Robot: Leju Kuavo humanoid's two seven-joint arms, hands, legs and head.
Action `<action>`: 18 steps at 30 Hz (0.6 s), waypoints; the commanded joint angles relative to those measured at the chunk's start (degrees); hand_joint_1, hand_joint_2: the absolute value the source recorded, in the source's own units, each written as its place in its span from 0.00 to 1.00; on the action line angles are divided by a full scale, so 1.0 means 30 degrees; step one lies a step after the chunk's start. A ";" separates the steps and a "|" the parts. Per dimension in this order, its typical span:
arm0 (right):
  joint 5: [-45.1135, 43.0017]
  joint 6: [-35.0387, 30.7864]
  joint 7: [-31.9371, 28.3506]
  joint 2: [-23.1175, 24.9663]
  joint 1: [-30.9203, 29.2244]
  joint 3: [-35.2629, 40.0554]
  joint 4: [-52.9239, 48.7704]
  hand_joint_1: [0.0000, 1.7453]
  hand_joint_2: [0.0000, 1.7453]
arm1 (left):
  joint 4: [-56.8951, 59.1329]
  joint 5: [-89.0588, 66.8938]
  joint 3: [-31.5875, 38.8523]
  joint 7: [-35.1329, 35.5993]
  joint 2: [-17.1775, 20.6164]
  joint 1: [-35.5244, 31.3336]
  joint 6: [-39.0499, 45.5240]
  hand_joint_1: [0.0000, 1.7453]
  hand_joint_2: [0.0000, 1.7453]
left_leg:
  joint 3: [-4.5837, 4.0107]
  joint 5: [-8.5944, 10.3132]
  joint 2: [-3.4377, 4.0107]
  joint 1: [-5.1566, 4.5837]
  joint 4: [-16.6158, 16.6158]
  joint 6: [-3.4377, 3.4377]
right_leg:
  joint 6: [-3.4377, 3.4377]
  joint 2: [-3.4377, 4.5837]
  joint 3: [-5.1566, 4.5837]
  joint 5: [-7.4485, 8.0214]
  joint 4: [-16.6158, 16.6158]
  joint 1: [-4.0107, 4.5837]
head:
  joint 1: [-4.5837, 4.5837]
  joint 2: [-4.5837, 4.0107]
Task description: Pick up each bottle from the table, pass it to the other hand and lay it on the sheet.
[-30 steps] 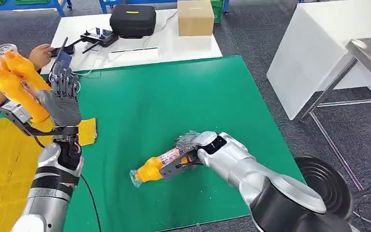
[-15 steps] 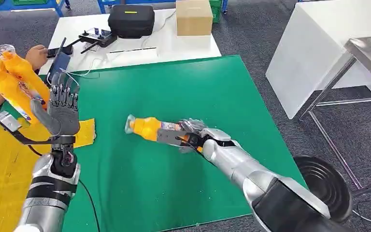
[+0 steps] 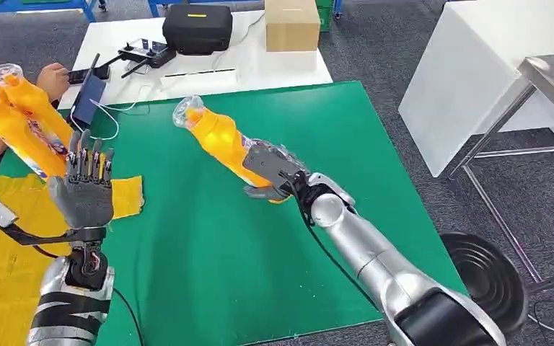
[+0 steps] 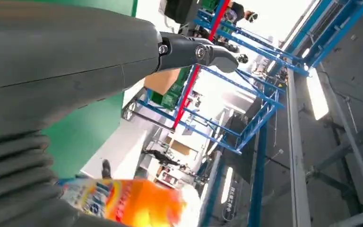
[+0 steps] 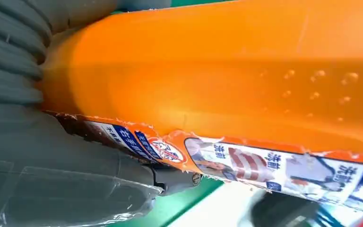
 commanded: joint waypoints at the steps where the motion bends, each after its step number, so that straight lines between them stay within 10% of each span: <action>1: 0.0569 -0.0224 -0.0180 -0.0603 0.1697 0.1575 -0.4171 1.00 1.00 | -0.0376 -0.0225 -0.0675 0.0258 -0.0074 0.0218 -0.0266 0.00 1.00 | 0.0019 -0.0010 -0.0048 0.0026 0.0005 -0.0027 | -0.0012 0.0012 0.0026 -0.0012 -0.0003 0.0019 | -0.0007 0.0000; 18: 0.1274 0.0179 0.0337 0.1891 0.0847 0.4729 0.0451 1.00 1.00 | -0.1091 -0.0495 -0.2375 0.0547 -0.0220 0.0224 -0.1099 0.00 1.00 | 0.0031 -0.0003 -0.0026 0.0022 -0.0011 -0.0019 | -0.0008 0.0023 0.0029 -0.0006 -0.0002 0.0013 | -0.0007 0.0000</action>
